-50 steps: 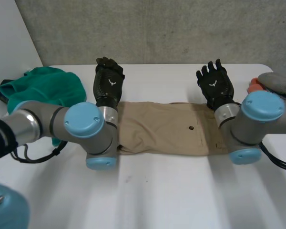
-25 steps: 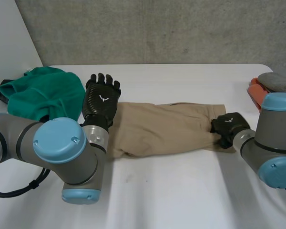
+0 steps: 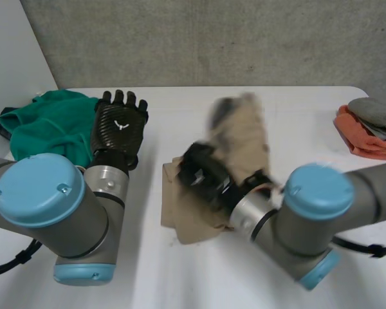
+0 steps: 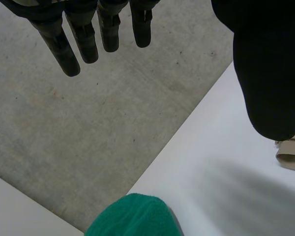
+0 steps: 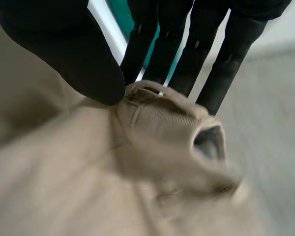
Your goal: Fold the laundry.
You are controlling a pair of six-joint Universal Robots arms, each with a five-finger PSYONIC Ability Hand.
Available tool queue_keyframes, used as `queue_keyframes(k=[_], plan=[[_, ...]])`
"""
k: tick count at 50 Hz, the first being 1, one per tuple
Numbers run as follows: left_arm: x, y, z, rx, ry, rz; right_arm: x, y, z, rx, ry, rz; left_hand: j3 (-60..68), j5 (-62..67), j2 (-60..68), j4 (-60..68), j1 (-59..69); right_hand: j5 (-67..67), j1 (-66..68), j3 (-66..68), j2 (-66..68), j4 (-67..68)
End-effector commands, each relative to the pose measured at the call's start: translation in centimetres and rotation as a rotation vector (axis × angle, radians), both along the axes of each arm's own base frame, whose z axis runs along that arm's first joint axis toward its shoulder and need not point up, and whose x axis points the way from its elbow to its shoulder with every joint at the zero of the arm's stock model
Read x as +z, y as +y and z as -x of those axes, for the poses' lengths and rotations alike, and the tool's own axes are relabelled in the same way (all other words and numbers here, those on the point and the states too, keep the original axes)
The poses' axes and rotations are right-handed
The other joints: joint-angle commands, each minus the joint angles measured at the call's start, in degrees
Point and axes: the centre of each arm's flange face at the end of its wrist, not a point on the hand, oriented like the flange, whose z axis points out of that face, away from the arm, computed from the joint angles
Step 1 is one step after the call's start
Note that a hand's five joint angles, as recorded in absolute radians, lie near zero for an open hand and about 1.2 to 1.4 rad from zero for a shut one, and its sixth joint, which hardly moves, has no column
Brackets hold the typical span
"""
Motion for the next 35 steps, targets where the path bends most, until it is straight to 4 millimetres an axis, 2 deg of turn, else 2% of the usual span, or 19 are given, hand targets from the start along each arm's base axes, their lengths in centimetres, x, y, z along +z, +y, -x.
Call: queue_keyframes(k=[1, 4, 7, 8, 11, 12, 15, 18, 22, 25, 27, 30, 35], plan=[[0.4, -0.3, -0.9, 0.025, 0.011, 0.003, -1.9, 2.8, -0.7, 0.147, 0.019, -0.094, -2.1, -2.7, -1.7, -1.5, -1.2, 0.5, 14.8, -0.4, 0.8, -1.0], [0.6, -0.3, -0.8, 0.021, 0.016, 0.007, -1.2, 2.4, -0.4, 0.101, -0.025, -0.166, -2.1, -2.7, -1.7, -1.5, -1.2, -57.2, -42.9, -58.2, -56.9, -58.8], [1.1, -0.5, -0.6, 0.016, 0.032, 0.022, 1.7, 1.1, 0.5, 0.044, -0.135, -0.241, -2.1, -2.7, -1.7, -1.5, -1.2, -57.2, -42.9, -58.2, -56.9, -58.8], [1.4, -0.6, -0.5, 0.012, 0.042, 0.028, 4.2, -0.3, 1.7, -0.014, -0.251, -0.316, -2.1, -2.7, -1.7, -1.5, -1.2, -57.2, -42.9, -58.2, -56.9, -58.8], [2.5, -0.8, 0.3, -0.031, 0.092, 0.051, 7.3, -1.9, 3.4, -0.06, -0.432, -0.471, -1.9, -2.4, -1.5, -1.3, -1.0, -57.2, -42.9, -58.2, -56.9, -58.8], [2.8, -0.9, 0.6, -0.045, 0.107, 0.055, 8.5, -3.1, 4.3, -0.084, -0.543, -0.576, -1.9, -2.4, -1.5, -1.3, -1.0, -57.2, -42.9, -58.2, -56.9, -58.8], [3.7, -0.8, 1.8, -0.119, 0.181, 0.053, 9.3, -4.4, 5.3, -0.101, -0.698, -0.8, -1.9, -2.4, -1.5, -1.3, -1.0, -57.2, -42.9, -58.2, -56.9, -58.8], [3.8, -0.5, 3.1, -0.199, 0.235, 0.013, 9.7, -5.3, 6.0, -0.135, -0.757, -0.892, -1.1, -1.6, -0.7, -0.4, -0.1, -57.2, -42.9, -58.2, -56.9, -58.8], [2.0, 0.1, 5.0, -0.271, 0.236, -0.116, 9.3, -6.7, 7.2, -0.237, -0.731, -0.969, -0.9, -1.4, -0.5, -0.3, 0.1, -57.2, -42.9, -58.2, -56.9, -58.8], [0.3, 0.3, 6.1, -0.283, 0.209, -0.234, 7.4, -7.8, 6.8, -0.315, -0.645, -1.047, -0.9, -1.4, -0.5, -0.3, 0.0, -57.2, -42.9, -58.2, -56.9, -58.8], [-0.9, 0.1, 6.3, -0.273, 0.185, -0.298, 5.7, -8.5, 6.4, -0.373, -0.561, -1.089, -0.9, -1.4, -0.5, -0.3, 0.0, -57.2, -42.9, -58.2, -56.9, -58.8], [-3.0, 0.3, 6.1, -0.242, 0.127, -0.418, 4.2, -9.5, 6.0, -0.428, -0.481, -1.091, -1.4, -1.9, -1.0, -0.8, -0.5, -57.2, -42.9, -58.2, -56.9, -58.8], [-5.3, 0.6, 5.3, -0.172, 0.047, -0.541, 1.8, -10.2, 5.3, -0.496, -0.386, -1.07, -1.1, -1.6, -0.7, -0.4, -0.1, -57.2, -42.9, -58.2, -56.9, -58.8]])
